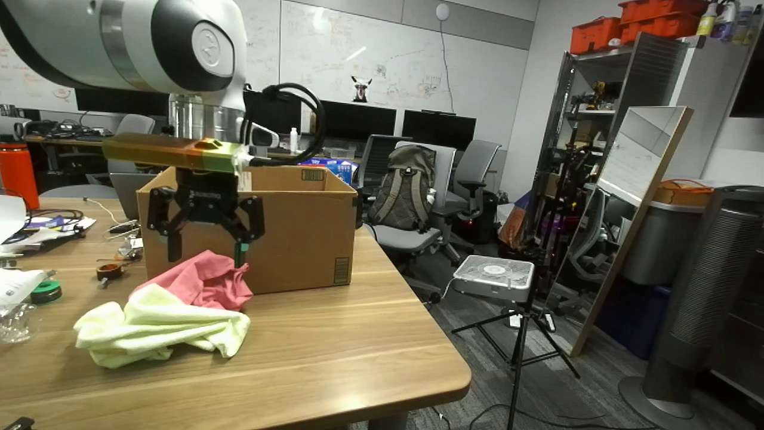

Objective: Pick up three cloths from the table and put them in the box.

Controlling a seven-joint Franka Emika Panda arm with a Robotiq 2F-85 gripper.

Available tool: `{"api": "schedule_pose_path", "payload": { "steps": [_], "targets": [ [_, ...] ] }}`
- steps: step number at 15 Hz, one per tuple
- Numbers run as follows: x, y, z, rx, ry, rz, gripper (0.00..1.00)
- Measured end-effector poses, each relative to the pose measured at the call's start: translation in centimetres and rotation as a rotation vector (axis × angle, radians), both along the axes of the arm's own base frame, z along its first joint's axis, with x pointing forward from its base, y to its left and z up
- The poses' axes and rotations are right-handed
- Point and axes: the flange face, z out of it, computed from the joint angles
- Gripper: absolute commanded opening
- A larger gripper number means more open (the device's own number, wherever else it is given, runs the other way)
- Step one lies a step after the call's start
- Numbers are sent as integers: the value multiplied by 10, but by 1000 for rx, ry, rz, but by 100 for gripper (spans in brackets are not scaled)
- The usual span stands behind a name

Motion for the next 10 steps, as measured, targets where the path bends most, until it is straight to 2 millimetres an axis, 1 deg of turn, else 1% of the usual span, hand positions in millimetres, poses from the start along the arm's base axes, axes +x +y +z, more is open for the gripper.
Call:
{"api": "schedule_pose_path", "payload": {
  "steps": [5,10],
  "targets": [
    [-4,12,-23,14,32,64,100],
    [-9,24,-42,99,49,128,100]
  ]
}}
